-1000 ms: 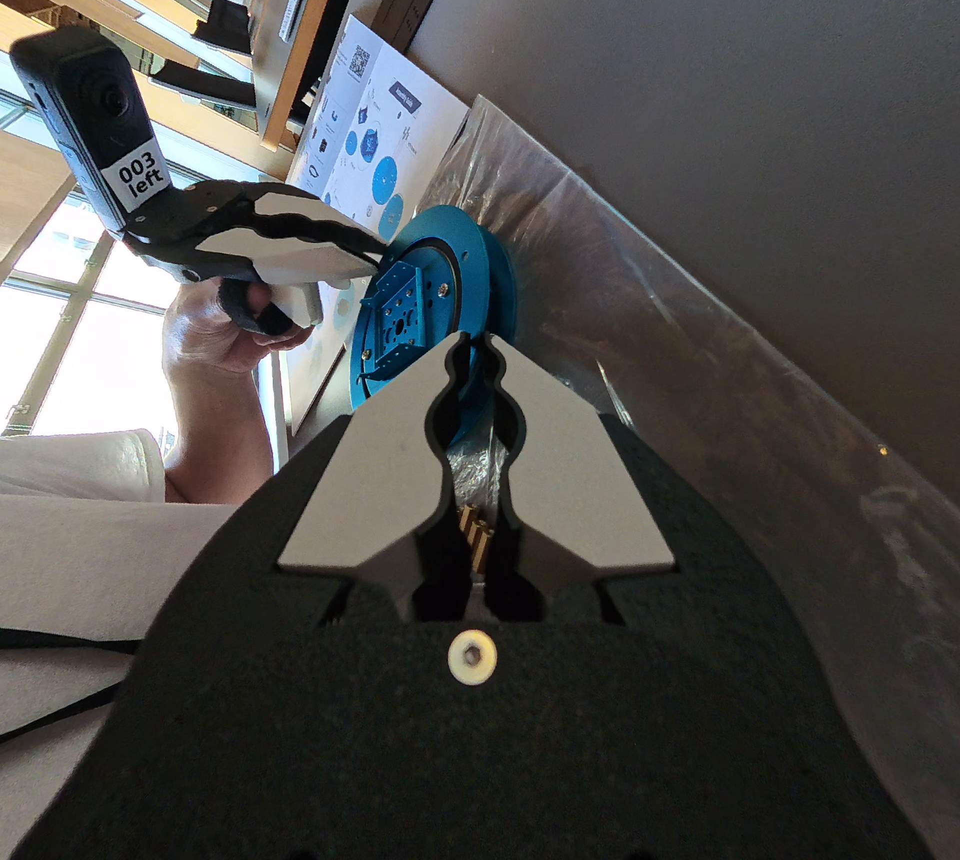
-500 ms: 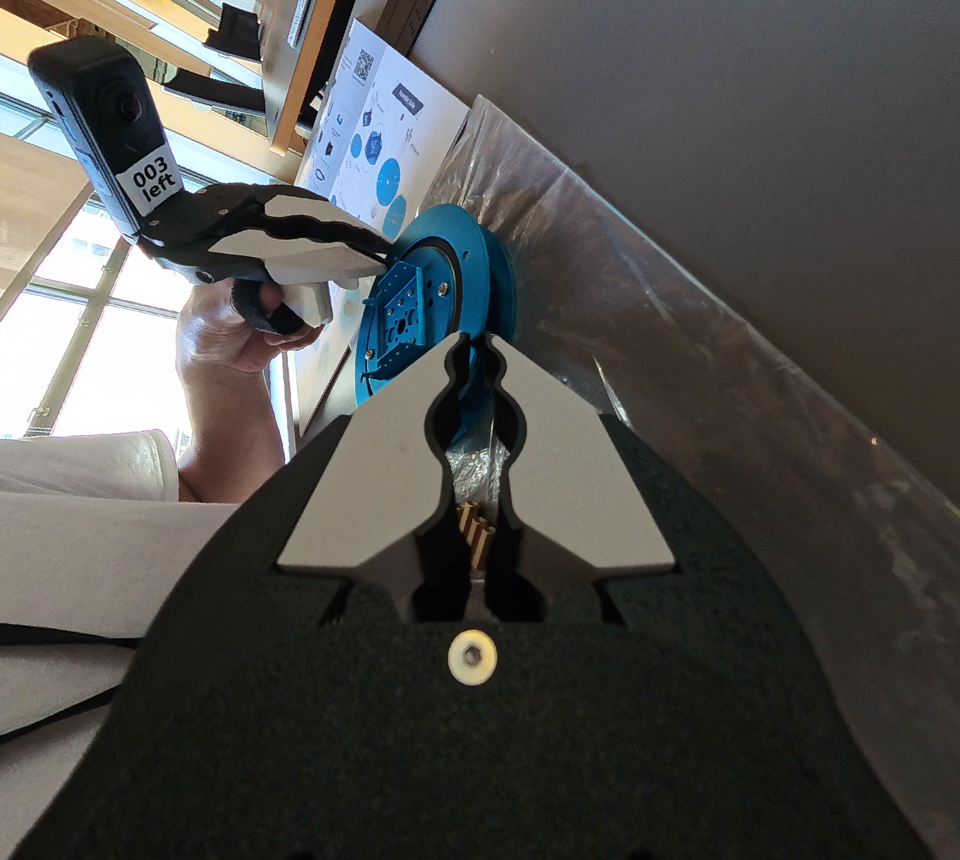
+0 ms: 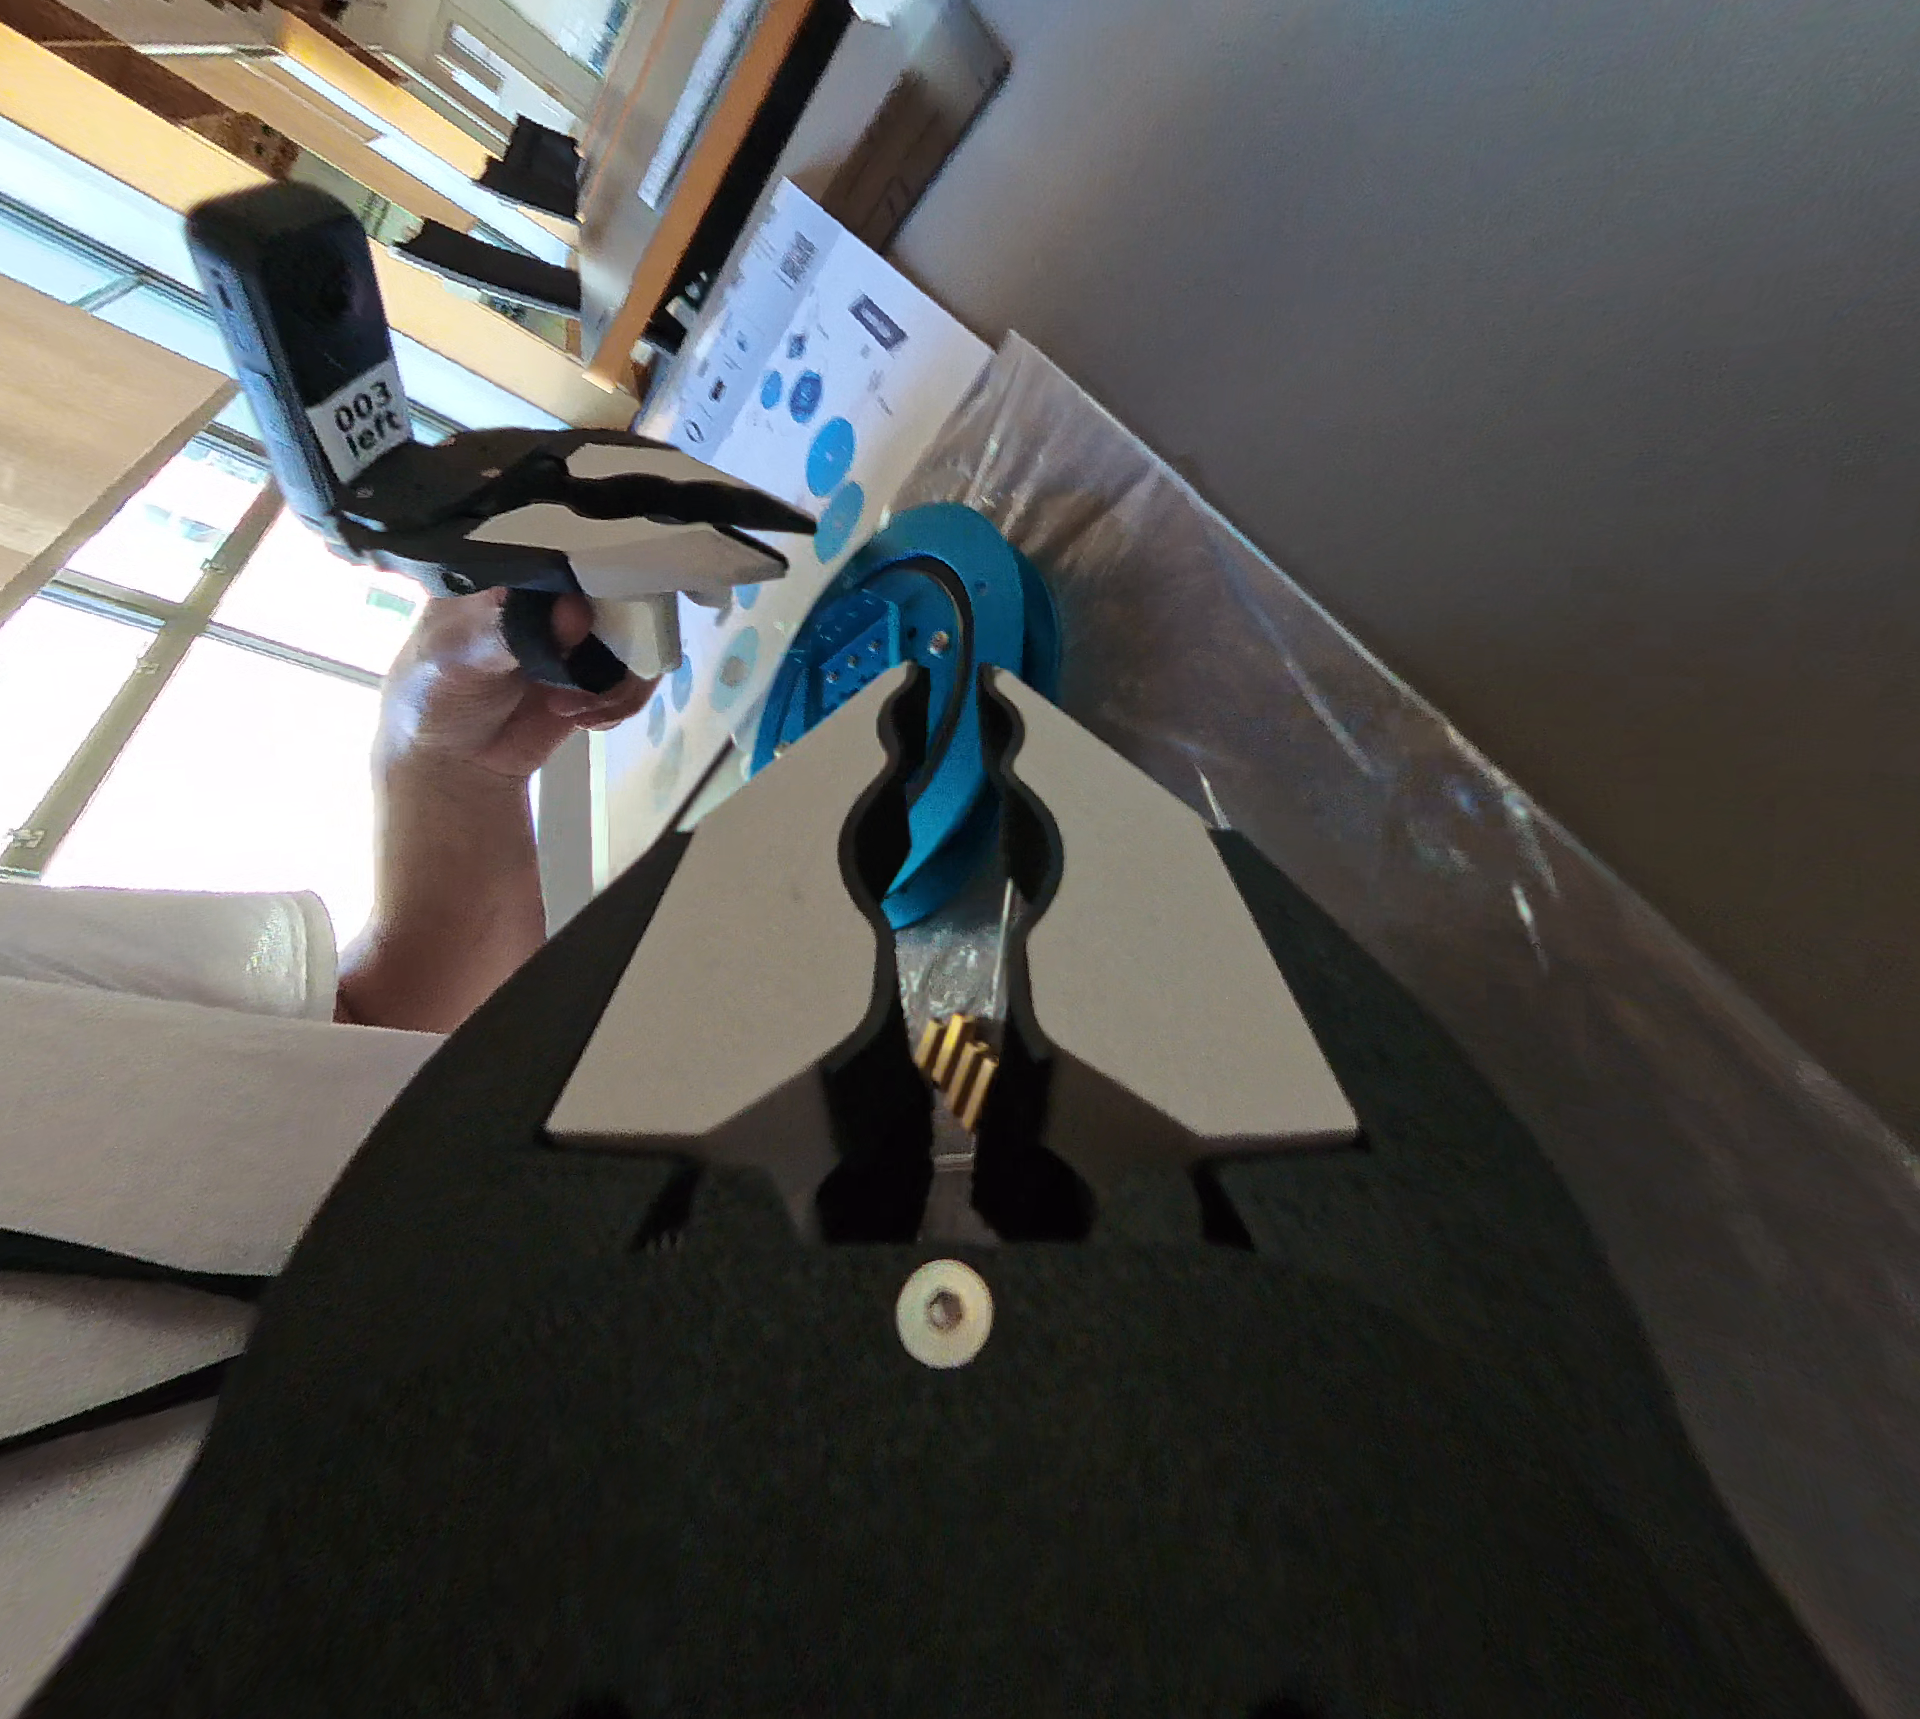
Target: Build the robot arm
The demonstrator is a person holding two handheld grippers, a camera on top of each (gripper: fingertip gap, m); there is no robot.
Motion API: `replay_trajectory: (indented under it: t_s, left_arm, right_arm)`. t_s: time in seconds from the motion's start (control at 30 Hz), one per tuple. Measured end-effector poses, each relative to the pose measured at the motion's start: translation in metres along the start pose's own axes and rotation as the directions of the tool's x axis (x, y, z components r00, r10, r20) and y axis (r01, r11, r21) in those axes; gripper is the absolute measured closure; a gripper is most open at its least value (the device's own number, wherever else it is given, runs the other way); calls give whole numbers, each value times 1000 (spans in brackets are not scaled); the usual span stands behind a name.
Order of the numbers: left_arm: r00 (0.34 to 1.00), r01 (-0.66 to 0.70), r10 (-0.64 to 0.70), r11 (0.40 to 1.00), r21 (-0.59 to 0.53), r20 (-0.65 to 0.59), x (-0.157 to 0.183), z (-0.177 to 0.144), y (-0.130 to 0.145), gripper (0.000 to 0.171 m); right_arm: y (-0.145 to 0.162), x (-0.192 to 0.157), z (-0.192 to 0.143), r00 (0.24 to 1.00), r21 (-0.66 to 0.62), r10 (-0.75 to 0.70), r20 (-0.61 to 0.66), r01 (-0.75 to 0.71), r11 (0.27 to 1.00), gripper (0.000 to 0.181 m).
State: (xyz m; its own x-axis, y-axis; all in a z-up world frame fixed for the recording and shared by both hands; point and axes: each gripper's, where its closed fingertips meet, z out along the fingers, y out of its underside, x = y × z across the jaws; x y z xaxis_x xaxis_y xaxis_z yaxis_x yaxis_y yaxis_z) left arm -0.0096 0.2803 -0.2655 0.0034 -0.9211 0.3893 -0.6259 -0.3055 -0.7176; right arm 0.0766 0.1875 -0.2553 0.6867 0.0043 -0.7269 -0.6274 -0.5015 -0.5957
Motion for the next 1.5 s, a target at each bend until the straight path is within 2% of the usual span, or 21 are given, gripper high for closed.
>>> replay_trajectory:
  t_s: [0.17, 0.23, 0.3, 0.37, 0.43, 0.57, 0.67, 0.73, 0.8, 0.87, 0.97, 1.07, 1.13, 1.2, 1.3, 1.37, 1.4, 1.5]
  left_arm:
    - [993, -108, 102, 988, 108, 60, 12, -33, 2, 149]
    - [991, -123, 113, 984, 131, 77, 19, -45, 13, 149]
    - [989, -134, 122, 979, 156, 84, 28, -56, 25, 148]
    - [987, -148, 134, 975, 169, 94, 36, -64, 39, 147]
    - [979, -182, 161, 966, 184, 126, 43, -76, 51, 147]
    - [955, -273, 240, 941, 201, 177, 64, -105, 76, 147]
    - [932, -332, 282, 917, 221, 227, 77, -127, 94, 146]
    - [921, -356, 290, 897, 261, 260, 83, -139, 101, 146]
    - [933, -334, 268, 892, 303, 238, 92, -145, 111, 146]
    - [950, -298, 249, 902, 313, 188, 102, -144, 124, 147]
    - [932, -334, 271, 901, 277, 241, 103, -145, 130, 146]
    - [923, -353, 284, 894, 278, 259, 109, -144, 136, 146]
    - [935, -323, 260, 905, 278, 242, 110, -139, 140, 146]
    - [954, -264, 206, 922, 282, 218, 107, -131, 139, 147]
    - [977, -161, 109, 939, 305, 181, 95, -117, 123, 148]
    - [982, -152, 108, 940, 306, 158, 88, -104, 103, 146]
    - [979, -178, 137, 938, 299, 154, 86, -94, 94, 143]
    - [960, -234, 193, 951, 203, 201, 74, -60, 81, 118]
  right_arm:
    - [-18, -11, -26, 978, 87, -200, -56, 204, 975, 174]
    - [-10, -10, -27, 960, 53, -267, -80, 271, 961, 167]
    - [4, -14, -21, 962, -17, -273, -26, 273, 962, 148]
    - [7, -26, -17, 969, -22, -240, 54, 241, 970, 144]
    - [3, -37, -18, 958, 13, -273, 88, 273, 962, 146]
    - [3, -32, -17, 875, -3, -482, -40, 482, 876, 147]
    - [9, -33, -13, 782, -52, -616, -97, 614, 787, 139]
    - [16, -33, -10, 746, -96, -657, -103, 650, 754, 129]
    - [25, -31, -9, 738, -151, -667, -98, 652, 743, 121]
    - [32, -33, -15, 745, -186, -660, -96, 638, 747, 121]
    - [50, -39, -34, 754, -172, -651, -88, 632, 755, 137]
    - [79, -32, -57, 748, -271, -660, -68, 623, 734, 149]
    - [95, -30, -68, 763, -329, -646, -10, 608, 723, 150]
    - [98, -25, -71, 778, -374, -628, 25, 590, 716, 152]
    - [79, -33, -53, 770, -362, -631, 94, 617, 699, 158]
    - [65, -43, -30, 728, -351, -665, 166, 674, 650, 153]
    - [62, -46, -20, 707, -349, -672, 220, 701, 622, 143]
    - [50, -28, 6, 642, -394, -710, 290, 756, 523, 99]
